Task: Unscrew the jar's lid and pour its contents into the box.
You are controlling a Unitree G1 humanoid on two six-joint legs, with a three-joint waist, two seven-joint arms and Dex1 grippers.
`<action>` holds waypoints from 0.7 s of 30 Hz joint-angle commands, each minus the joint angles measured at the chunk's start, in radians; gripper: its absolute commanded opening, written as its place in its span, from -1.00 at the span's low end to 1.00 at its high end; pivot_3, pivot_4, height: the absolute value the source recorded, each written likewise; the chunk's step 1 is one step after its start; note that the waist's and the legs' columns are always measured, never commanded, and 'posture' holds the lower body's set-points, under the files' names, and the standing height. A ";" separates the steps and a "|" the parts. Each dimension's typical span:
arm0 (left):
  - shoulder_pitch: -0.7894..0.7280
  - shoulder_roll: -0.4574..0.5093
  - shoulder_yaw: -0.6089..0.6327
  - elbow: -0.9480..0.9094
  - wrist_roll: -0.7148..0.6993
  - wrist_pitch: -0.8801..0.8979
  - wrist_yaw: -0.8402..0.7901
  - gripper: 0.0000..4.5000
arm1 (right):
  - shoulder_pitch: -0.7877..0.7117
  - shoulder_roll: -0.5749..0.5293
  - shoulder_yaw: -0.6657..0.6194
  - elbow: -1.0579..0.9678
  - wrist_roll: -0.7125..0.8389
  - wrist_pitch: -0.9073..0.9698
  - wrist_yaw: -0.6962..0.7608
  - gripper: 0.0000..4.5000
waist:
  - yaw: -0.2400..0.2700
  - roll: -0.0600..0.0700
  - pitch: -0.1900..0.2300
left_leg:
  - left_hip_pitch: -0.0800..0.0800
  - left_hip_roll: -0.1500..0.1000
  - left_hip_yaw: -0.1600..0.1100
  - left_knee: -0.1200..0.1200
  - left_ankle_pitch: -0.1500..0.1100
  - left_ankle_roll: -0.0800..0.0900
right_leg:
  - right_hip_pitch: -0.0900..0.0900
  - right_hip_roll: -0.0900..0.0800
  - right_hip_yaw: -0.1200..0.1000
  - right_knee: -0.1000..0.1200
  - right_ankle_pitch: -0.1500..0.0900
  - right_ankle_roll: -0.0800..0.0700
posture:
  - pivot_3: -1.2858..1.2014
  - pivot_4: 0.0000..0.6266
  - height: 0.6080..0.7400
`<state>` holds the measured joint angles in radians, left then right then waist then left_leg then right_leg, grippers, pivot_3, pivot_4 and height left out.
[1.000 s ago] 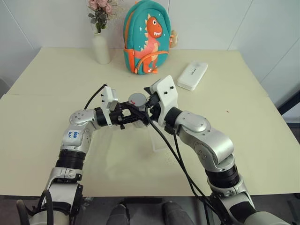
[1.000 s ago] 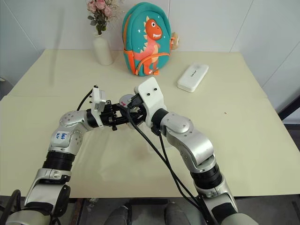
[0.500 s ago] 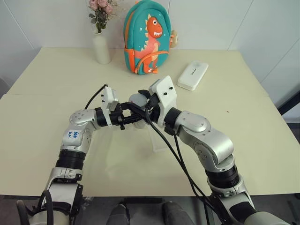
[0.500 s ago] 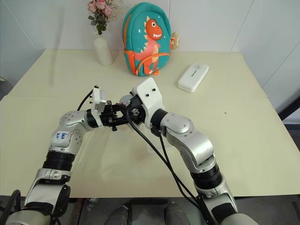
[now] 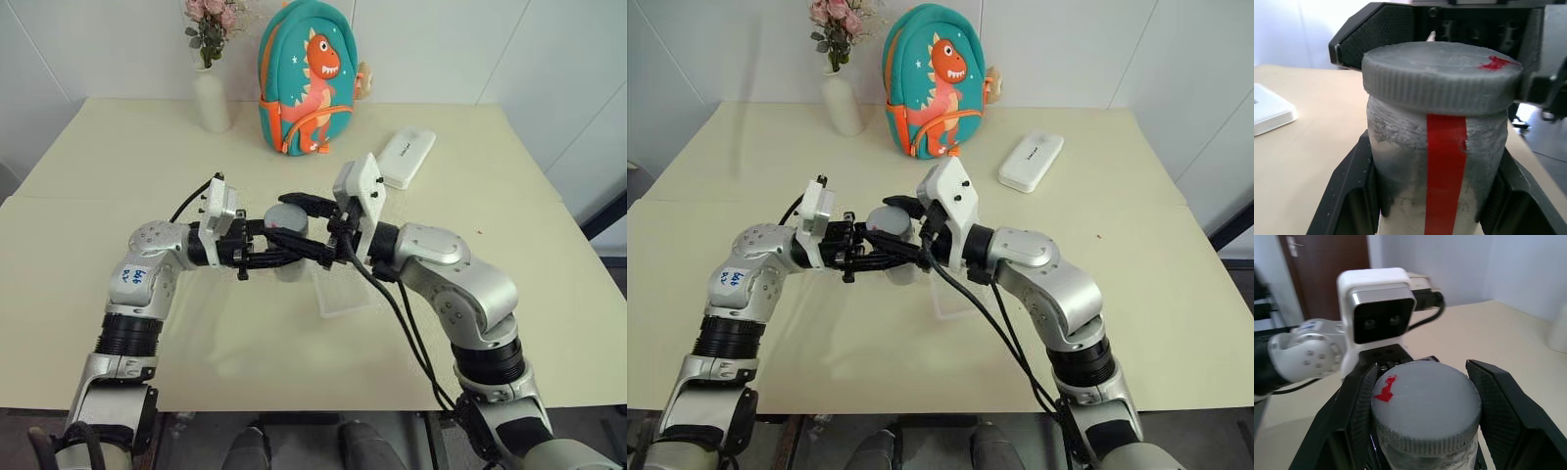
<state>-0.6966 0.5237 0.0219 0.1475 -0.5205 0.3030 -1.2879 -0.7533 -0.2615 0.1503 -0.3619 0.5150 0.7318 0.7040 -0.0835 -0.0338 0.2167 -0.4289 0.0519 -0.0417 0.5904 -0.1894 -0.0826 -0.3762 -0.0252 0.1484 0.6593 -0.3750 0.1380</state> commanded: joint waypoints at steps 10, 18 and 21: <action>0.012 0.018 0.027 -0.041 -0.059 0.013 -0.068 -0.11 | -0.053 -0.094 -0.037 0.072 0.149 -0.164 0.407 0.14 | 0.001 0.000 0.000 | 0.000 0.000 0.000 0.000 0.000 0.000 | 0.000 0.000 0.000 -0.001 0.000 0.000 | 0.03 -0.52 1.00; 0.019 0.023 0.022 -0.054 -0.069 0.023 -0.064 -0.11 | -0.059 -0.115 -0.031 0.133 0.139 -0.222 0.491 0.14 | 0.000 0.000 0.000 | 0.000 0.000 0.000 0.000 0.000 0.000 | 0.000 0.000 0.000 0.000 0.000 0.000 | 0.03 -0.52 1.00; 0.024 0.018 0.022 -0.058 -0.067 0.020 -0.059 -0.11 | -0.071 -0.105 -0.032 0.151 0.127 -0.227 0.464 0.47 | 0.000 0.000 0.000 | 0.000 0.000 0.000 0.000 0.000 0.000 | 0.000 0.000 0.000 -0.001 0.000 0.000 | 0.03 -0.52 1.00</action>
<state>-0.6850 0.5255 -0.0126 0.0707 -0.5740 0.3242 -1.3780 -0.8019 -0.3696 0.1324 -0.1839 0.6082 0.5274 1.1354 -0.0834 -0.0337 0.2168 -0.4290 0.0519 -0.0420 0.5909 -0.1894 -0.0826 -0.3758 -0.0252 0.1483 0.6588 -0.3750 0.1380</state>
